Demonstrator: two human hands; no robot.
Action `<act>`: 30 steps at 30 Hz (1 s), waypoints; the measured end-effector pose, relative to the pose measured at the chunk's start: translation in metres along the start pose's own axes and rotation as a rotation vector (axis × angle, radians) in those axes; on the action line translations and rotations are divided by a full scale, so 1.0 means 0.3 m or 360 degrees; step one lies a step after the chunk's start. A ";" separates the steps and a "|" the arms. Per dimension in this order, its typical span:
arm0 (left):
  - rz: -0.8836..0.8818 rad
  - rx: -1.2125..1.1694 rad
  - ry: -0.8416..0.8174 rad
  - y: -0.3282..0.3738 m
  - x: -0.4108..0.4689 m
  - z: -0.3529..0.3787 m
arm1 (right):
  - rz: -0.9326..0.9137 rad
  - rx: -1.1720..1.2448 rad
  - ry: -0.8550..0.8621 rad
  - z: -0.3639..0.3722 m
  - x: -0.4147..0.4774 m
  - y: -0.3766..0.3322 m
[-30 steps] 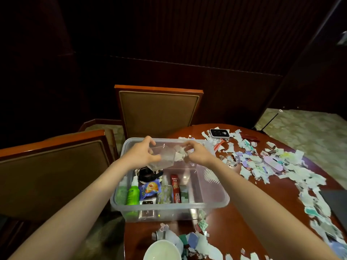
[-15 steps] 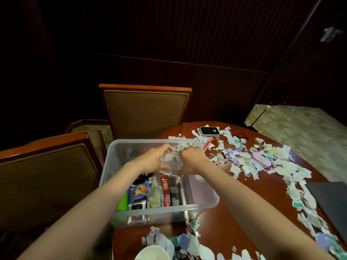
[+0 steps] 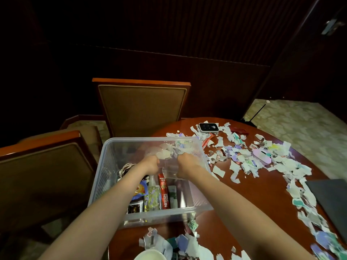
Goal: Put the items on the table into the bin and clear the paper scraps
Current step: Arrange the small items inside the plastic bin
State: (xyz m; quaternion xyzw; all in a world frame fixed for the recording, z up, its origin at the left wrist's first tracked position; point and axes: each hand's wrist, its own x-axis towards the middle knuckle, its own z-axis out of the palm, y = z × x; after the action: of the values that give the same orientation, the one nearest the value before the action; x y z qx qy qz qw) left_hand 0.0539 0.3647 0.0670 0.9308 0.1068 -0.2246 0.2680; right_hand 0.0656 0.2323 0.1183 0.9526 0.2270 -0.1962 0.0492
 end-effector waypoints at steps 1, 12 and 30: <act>0.0006 0.0035 -0.0031 -0.008 0.005 0.006 | 0.0009 -0.0001 -0.0003 0.002 0.004 0.003; 0.0196 0.0341 -0.0181 -0.026 0.059 0.059 | -0.0018 0.0055 0.0066 0.051 0.035 0.049; 0.0166 -0.0051 0.0000 -0.134 0.020 -0.027 | 0.0092 0.0489 0.0029 0.113 0.080 -0.043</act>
State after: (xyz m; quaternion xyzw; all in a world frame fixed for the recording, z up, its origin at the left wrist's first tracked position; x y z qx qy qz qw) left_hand 0.0493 0.4032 0.0520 0.9307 0.0616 -0.2087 0.2941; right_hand 0.0674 0.2476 0.0777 0.9568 0.1674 -0.2183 -0.0936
